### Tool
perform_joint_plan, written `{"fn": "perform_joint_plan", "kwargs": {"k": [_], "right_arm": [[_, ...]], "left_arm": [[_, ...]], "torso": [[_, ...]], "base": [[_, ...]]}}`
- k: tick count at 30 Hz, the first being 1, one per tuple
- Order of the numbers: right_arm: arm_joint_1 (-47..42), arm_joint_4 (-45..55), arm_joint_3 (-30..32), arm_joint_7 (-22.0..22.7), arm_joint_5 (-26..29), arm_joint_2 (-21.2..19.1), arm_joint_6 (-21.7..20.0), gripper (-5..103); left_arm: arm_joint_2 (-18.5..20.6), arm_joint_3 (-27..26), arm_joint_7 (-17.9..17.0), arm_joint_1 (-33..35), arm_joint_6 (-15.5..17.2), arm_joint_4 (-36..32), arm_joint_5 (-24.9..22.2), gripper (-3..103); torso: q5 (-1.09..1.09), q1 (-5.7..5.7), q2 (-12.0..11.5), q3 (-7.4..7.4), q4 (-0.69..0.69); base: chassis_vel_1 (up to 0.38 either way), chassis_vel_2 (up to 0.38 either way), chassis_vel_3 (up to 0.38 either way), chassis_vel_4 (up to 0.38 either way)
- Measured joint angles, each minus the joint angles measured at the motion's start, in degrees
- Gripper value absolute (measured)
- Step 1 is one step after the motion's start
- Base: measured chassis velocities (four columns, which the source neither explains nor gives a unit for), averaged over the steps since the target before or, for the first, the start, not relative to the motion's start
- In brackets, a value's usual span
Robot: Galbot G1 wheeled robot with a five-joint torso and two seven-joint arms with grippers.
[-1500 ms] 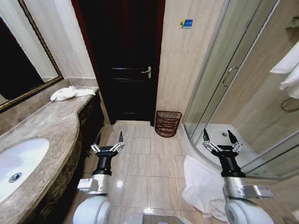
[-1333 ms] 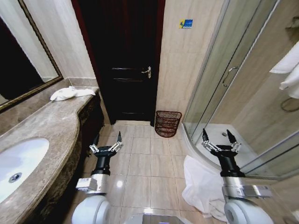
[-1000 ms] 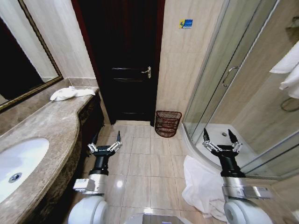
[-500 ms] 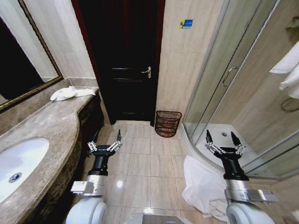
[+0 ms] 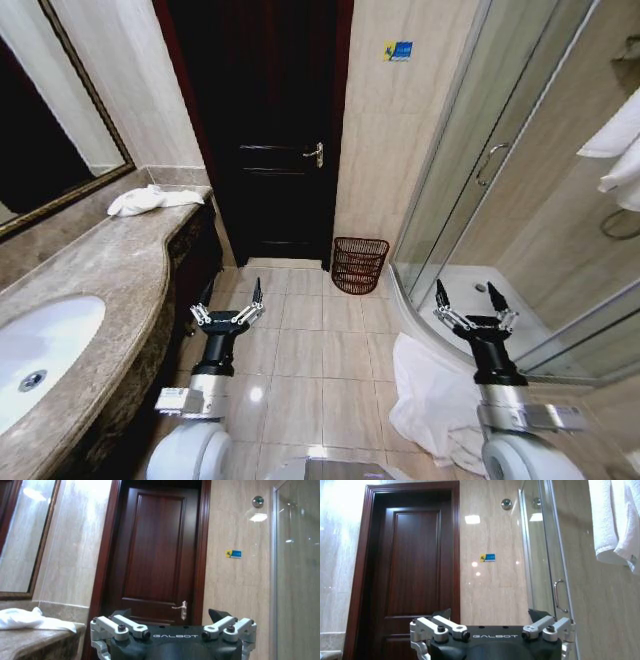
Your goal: Discard the used towel into the hamper.
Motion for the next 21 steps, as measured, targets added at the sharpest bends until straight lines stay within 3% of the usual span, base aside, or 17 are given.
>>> {"fn": "perform_joint_plan", "kwargs": {"k": [21], "right_arm": [[-0.02,-0.73,-0.66,-1.45,-0.06,0.59,0.97,100]], "left_arm": [[0.01,1.02,1.21,-0.4,-0.74,1.07,-0.59,100]], "torso": [[0.0,-0.01,0.0,0.0,0.0]], "base": [[-0.039,0.037,0.039,-0.04]]}}
